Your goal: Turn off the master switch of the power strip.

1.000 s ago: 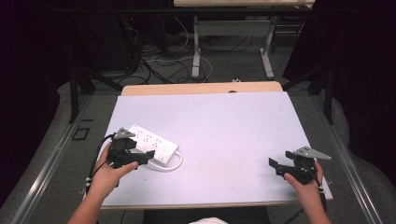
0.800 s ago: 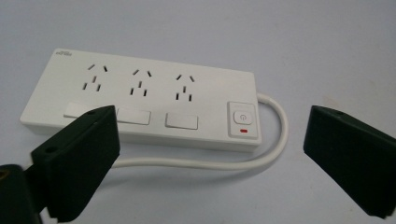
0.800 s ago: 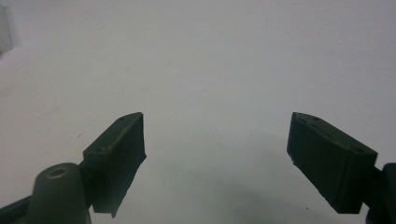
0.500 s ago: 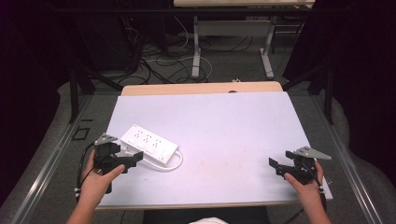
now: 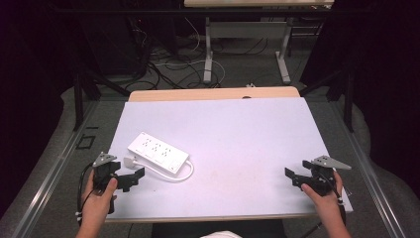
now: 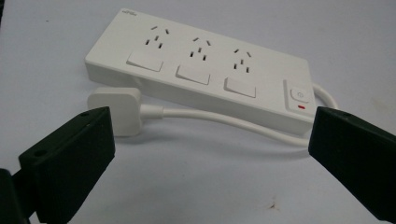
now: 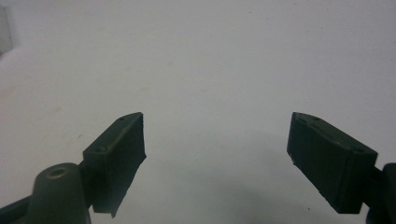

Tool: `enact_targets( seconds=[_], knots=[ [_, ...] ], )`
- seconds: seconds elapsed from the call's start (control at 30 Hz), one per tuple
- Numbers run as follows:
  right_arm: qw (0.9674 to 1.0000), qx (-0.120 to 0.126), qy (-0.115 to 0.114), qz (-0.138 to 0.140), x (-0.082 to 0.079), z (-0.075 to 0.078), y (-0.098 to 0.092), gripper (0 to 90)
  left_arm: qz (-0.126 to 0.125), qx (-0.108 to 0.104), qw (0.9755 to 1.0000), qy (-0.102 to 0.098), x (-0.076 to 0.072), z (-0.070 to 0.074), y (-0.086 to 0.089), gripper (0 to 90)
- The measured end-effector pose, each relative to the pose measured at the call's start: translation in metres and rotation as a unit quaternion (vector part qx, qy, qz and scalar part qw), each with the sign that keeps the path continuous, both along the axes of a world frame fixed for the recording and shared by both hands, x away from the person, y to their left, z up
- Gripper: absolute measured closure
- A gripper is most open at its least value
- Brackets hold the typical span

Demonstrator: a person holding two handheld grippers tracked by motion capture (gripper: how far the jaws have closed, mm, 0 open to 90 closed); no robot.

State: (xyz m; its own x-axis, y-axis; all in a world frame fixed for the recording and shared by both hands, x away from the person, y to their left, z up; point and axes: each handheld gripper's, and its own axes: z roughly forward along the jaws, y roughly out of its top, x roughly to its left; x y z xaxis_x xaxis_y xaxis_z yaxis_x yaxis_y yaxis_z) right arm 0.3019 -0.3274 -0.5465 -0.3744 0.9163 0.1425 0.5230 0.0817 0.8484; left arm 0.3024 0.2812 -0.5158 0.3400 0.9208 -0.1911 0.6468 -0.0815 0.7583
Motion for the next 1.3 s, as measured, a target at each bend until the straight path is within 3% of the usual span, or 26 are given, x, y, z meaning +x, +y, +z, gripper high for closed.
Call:
enact_targets(
  seconds=[0.2, 0.57, 0.83, 1.07, 1.3],
  knots=[
    [1.0, -0.002, -0.002, 0.002, 0.0, 0.0, -0.001, 18.9, 0.022, 0.008, 0.9997, -0.003, -0.003, -0.011, 0.006, 0.4],
    [1.0, 0.0, 0.003, 0.001, 0.0, -0.001, 0.0, 18.9, 0.059, -0.008, 0.9982, -0.004, -0.004, -0.027, 0.02, 0.4],
    [1.0, -0.002, 0.001, 0.002, 0.001, -0.001, -0.001, 18.9, 0.061, 0.002, 0.9981, -0.011, -0.003, -0.034, 0.023, 0.4],
    [1.0, -0.001, -0.001, 0.001, 0.0, 0.0, -0.002, 18.9, 0.062, 0.013, 0.998, -0.003, -0.002, -0.041, 0.024, 0.5],
    [1.0, -0.003, 0.002, 0.0, 0.0, -0.001, -0.002, 18.9, 0.071, 0.009, 0.9975, 0.0, -0.002, -0.045, 0.026, 0.5]
  ],
)
